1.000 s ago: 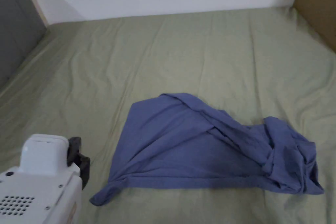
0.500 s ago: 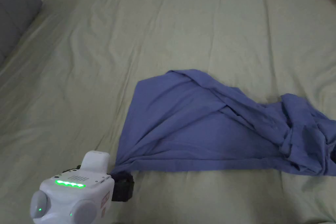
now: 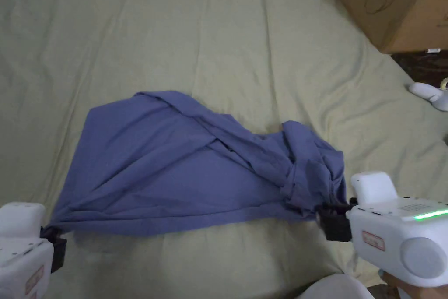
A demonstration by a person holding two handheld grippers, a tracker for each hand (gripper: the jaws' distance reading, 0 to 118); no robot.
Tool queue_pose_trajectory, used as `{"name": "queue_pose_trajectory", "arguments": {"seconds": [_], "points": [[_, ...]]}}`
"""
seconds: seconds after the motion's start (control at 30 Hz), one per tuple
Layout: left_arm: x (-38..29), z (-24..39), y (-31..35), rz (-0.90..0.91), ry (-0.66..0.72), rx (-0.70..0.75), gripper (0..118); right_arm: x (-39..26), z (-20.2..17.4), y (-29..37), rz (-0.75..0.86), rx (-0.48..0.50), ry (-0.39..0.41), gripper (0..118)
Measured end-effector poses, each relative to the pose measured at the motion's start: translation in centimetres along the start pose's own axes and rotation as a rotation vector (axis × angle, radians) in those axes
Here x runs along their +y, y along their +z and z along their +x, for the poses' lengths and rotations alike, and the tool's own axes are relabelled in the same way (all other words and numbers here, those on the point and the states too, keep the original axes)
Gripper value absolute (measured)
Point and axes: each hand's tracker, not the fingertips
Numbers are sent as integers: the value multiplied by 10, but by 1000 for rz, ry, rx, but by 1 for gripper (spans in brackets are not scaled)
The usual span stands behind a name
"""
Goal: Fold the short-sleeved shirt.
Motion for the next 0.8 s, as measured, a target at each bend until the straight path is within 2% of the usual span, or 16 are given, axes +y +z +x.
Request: {"name": "queue_pose_trajectory", "arguments": {"seconds": [0.03,0.07,0.1,0.23,0.27,0.3,0.37,0.4,0.43,0.47,0.53,0.67,0.73,0.8], "points": [[2,-1,0,-6,35,-23,2,0,3,-17,-51,-25,25,116],[2,-1,1,-6,55,-32,2,-3,9,-21,-42,-73,11,115],[3,-1,2,-1,67,-36,2,2,5,-28,-16,-32,13,115],[8,6,2,-11,58,-26,2,11,15,-56,-91,-46,25,114],[9,6,1,-13,59,-24,2,11,17,-62,-133,-33,29,109],[10,7,0,-16,66,-29,2,11,18,-67,-160,-14,32,95],[10,7,1,-17,70,-28,2,7,16,-63,-122,27,34,79],[11,8,3,-14,70,-29,2,7,13,-56,-95,79,26,69],[11,10,5,-10,75,-31,2,9,9,-50,-87,40,43,44],[10,10,8,-1,80,-28,2,11,7,-46,-56,26,74,25],[12,11,17,28,118,-41,2,9,7,-30,-13,89,35,19],[24,14,60,172,181,-45,2,15,7,25,177,113,-20,19],[38,12,95,276,188,-38,2,25,11,65,283,163,-71,19],[53,10,133,388,187,-30,2,40,12,109,417,165,-86,18]]}}
